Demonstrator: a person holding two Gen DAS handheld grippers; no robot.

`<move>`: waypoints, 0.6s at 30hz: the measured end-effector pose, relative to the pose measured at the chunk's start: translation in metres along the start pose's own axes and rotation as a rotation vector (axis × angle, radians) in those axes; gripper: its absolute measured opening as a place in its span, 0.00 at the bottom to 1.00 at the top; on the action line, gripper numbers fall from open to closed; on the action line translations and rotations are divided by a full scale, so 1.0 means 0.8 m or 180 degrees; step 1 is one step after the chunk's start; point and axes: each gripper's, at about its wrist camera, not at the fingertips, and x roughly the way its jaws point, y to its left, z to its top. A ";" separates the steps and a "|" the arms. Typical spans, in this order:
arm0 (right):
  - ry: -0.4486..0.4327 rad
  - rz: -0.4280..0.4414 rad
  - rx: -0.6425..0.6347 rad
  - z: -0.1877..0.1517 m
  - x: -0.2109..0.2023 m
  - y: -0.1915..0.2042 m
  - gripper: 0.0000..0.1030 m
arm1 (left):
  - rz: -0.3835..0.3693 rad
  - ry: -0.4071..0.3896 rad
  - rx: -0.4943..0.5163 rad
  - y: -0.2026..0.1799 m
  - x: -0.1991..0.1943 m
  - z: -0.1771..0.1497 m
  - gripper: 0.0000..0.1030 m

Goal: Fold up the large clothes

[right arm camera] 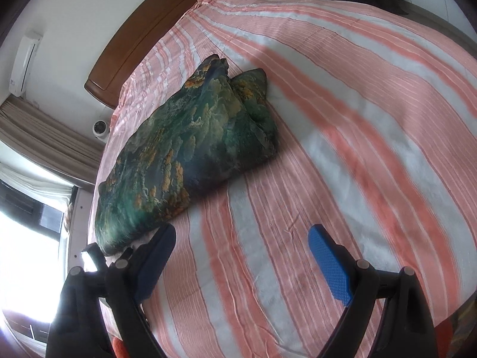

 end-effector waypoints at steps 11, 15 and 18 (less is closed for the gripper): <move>-0.0057 -0.0027 -0.0118 0.005 0.007 -0.015 0.87 | 0.0000 0.0000 0.0000 0.000 0.000 0.000 1.00; -0.0108 0.0011 -0.0114 0.018 0.013 -0.020 0.87 | 0.0000 0.0000 0.0000 0.000 0.000 0.000 1.00; -0.0119 0.0255 0.0050 0.032 0.025 -0.024 0.87 | 0.0000 -0.0001 0.0000 0.000 0.000 0.000 1.00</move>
